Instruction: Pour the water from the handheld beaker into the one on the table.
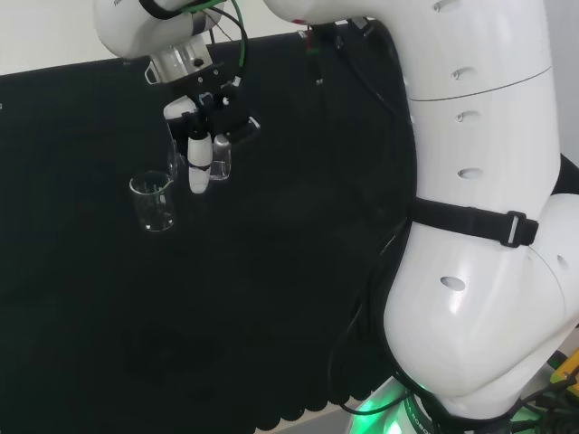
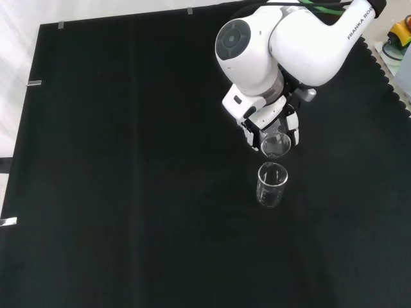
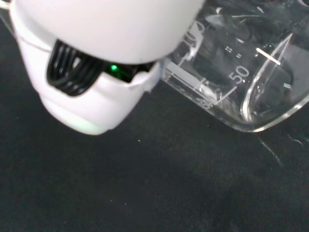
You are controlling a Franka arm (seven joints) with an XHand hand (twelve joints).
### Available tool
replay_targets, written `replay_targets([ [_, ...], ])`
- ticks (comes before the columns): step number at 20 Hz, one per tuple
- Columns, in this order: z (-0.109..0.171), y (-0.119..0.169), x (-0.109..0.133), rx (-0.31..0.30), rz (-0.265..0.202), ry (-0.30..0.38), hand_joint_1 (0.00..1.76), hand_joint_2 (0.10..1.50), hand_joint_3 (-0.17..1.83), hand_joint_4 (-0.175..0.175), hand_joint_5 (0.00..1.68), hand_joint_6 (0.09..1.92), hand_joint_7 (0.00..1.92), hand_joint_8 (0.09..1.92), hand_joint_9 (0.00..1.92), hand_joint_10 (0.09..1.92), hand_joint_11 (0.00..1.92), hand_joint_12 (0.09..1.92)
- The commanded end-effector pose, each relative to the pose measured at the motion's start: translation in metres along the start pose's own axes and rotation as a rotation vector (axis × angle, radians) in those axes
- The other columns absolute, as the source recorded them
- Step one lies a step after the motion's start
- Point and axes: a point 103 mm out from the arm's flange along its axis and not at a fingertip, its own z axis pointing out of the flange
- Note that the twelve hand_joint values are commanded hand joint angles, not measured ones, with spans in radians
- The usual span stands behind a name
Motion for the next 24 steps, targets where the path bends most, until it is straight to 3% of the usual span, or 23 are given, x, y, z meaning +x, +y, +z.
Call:
replay_targets([
  [1,-0.001,0.0,0.003,-0.004,-0.003,0.006,1.33,0.51,0.85,-0.175,1.36,0.57,1.42,0.53,1.7,0.39,1.29,0.68],
  [24,-0.019,0.0,0.03,-0.007,-0.022,-0.039,1.33,0.51,0.86,-0.175,1.35,0.58,1.42,0.54,1.7,0.41,1.3,0.68],
])
